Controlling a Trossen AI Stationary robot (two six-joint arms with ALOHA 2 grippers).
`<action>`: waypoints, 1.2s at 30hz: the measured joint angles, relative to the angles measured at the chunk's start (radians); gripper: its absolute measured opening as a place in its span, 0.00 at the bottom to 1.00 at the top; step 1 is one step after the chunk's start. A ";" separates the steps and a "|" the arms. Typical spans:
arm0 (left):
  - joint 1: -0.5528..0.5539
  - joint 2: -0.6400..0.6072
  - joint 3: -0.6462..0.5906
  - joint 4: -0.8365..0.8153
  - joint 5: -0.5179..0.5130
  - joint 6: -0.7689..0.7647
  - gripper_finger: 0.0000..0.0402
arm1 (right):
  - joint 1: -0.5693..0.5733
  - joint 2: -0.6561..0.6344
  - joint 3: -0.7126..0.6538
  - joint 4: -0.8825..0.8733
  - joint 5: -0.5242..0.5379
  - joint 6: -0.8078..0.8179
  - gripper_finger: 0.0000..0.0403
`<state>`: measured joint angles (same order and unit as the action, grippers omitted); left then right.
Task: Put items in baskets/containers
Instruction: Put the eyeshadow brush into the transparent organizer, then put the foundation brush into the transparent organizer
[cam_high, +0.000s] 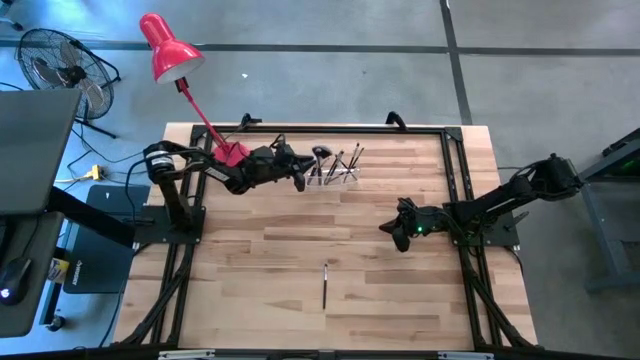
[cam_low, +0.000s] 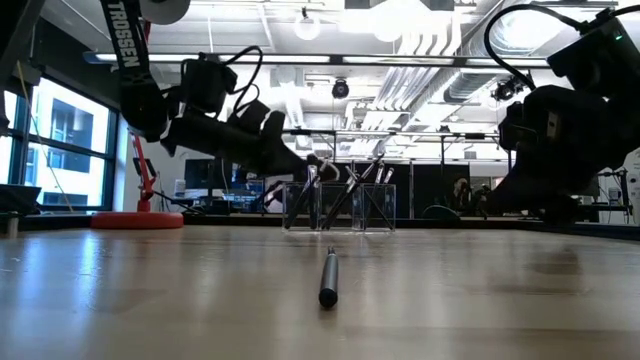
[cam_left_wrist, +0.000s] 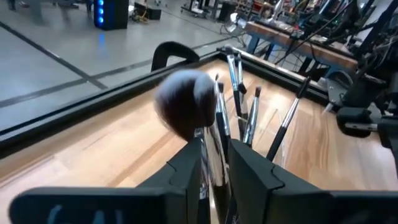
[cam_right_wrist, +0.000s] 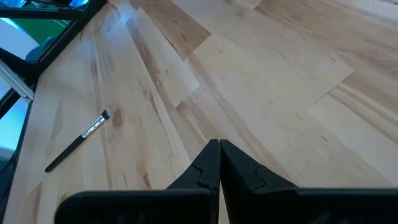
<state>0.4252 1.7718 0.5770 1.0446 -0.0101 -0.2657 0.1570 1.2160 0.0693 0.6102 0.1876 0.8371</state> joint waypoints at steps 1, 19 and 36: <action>0.000 0.000 0.000 0.003 0.000 0.000 0.20 | 0.000 0.000 0.000 0.000 0.000 0.000 0.00; -0.014 -0.130 0.036 0.118 0.056 -0.020 0.21 | 0.000 0.000 0.001 0.000 0.000 0.000 0.02; -0.378 -0.282 0.520 -1.338 -0.145 -0.326 0.21 | 0.000 0.000 0.001 0.009 -0.014 0.263 0.01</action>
<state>0.0467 1.4894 1.0970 -0.2933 -0.1550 -0.5919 0.1566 1.2163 0.0700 0.6197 0.1736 1.1000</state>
